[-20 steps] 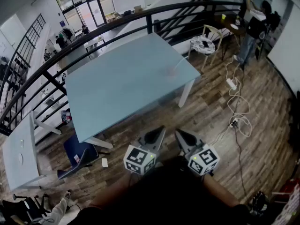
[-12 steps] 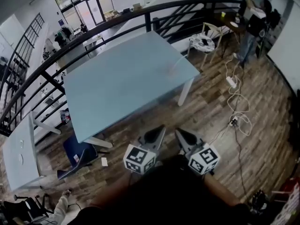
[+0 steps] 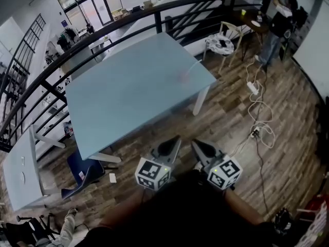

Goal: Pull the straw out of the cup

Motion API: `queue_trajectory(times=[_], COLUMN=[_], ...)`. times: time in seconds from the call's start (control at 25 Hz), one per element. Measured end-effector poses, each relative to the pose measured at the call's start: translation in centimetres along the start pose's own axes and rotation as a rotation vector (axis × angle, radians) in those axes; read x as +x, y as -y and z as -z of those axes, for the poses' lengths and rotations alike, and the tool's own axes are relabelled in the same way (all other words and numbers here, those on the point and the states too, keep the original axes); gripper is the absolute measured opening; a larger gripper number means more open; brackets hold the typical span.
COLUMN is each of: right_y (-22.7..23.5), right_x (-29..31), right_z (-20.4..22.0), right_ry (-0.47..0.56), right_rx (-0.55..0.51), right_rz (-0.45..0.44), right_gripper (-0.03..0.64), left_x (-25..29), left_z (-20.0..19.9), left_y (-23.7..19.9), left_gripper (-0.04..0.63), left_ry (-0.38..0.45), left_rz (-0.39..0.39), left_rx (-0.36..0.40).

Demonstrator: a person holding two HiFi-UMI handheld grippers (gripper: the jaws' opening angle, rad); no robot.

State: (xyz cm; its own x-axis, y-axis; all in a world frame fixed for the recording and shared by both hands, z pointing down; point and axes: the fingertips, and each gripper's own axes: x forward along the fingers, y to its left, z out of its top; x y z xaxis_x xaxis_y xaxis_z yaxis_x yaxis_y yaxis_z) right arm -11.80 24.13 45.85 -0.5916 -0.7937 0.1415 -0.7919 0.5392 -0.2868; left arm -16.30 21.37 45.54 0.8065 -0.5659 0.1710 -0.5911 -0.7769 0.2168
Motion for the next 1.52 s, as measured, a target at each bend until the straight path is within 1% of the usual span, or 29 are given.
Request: queue_trajectory(times=[0.24,0.6,0.8,1.0,1.24,1.52], right_y=[3.1,10.3,14.3,18.0,21.7,24.3], right_x=[0.8,0.9,0.4,-0.7,-2.6,-2.5], right_z=[-1.0,-4.2,-5.9,-6.9,-6.7,-6.7], right_ry=[-0.015,-0.003,-0.001,0.003,-0.014,-0.010], right_rx=[0.003,0.002,0.008,0.019,0.026,0.053], right_rz=[-0.018,-0.046,-0.070,-0.089,-0.102,-0.102], right_gripper=[0.011,0.011,0.011,0.011,0.011,0.011], left_x=[3.5,10.9,15.2,19.2,23.4,25.7], left_z=[-0.7,-2.6,-3.7,-4.0,-3.8,-3.6], left_y=[-0.4,-0.4,0.3,1.5,3.0,2.5], left_gripper=[0.011,0.011,0.011,0.012,0.011,0.011], left_ry=[0.007,0.008,0.010,0.000,-0.003,-0.025], left_rz=[0.003,-0.020,-0.029,-0.034,-0.055,-0.058], left_rx=[-0.015,-0.010,-0.018,-0.025,-0.023,-0.035])
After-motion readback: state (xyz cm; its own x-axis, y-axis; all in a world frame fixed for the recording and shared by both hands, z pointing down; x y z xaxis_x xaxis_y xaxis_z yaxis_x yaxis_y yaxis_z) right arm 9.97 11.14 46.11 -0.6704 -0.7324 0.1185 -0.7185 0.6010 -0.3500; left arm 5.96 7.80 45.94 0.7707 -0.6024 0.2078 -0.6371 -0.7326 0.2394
